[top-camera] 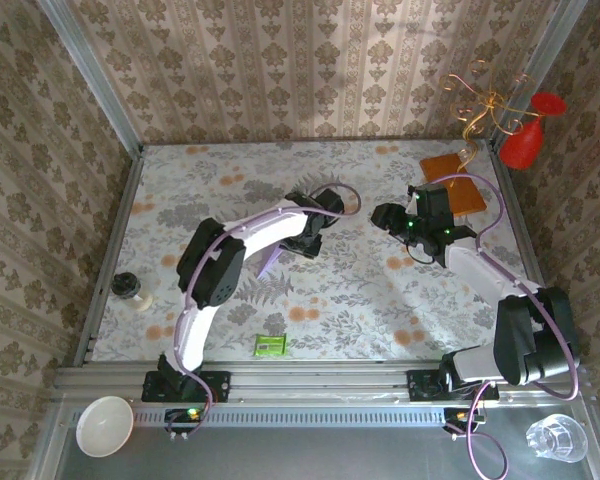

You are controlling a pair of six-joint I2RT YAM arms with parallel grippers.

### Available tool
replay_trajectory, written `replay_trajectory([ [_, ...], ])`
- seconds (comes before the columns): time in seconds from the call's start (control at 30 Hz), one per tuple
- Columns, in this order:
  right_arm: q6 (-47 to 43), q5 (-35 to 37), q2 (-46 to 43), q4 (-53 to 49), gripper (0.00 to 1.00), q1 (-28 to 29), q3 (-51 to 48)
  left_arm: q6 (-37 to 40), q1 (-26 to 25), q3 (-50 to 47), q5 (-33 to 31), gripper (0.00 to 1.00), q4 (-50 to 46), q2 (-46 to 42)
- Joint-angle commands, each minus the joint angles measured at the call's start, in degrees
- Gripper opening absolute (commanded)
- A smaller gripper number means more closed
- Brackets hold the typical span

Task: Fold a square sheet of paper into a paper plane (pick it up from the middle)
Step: Turn over the paper at the center of the table, then fold the wing for the fifth time at the center of the table.

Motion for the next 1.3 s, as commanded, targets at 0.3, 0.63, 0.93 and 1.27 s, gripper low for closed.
replay_trajectory([
  [0.3, 2.5, -6.1, 4.5, 0.6, 0.61, 0.0, 2.0, -9.7, 9.2, -16.7, 34.1, 0.62, 22.1, -20.7],
  [0.63, 5.4, -7.8, 9.7, 5.0, 0.62, 4.1, 1.7, -13.0, 16.6, -31.4, 37.1, 0.64, 30.5, -22.8],
  [0.93, 7.3, -8.0, 14.0, 6.3, 0.61, 7.9, 3.3, -13.0, 19.9, -28.6, 36.2, 0.62, 32.4, -15.0],
  [1.27, 11.6, -7.9, 16.3, 7.7, 0.6, 11.0, 3.3, -14.7, 19.5, -31.0, 37.4, 0.6, 34.4, -12.7],
])
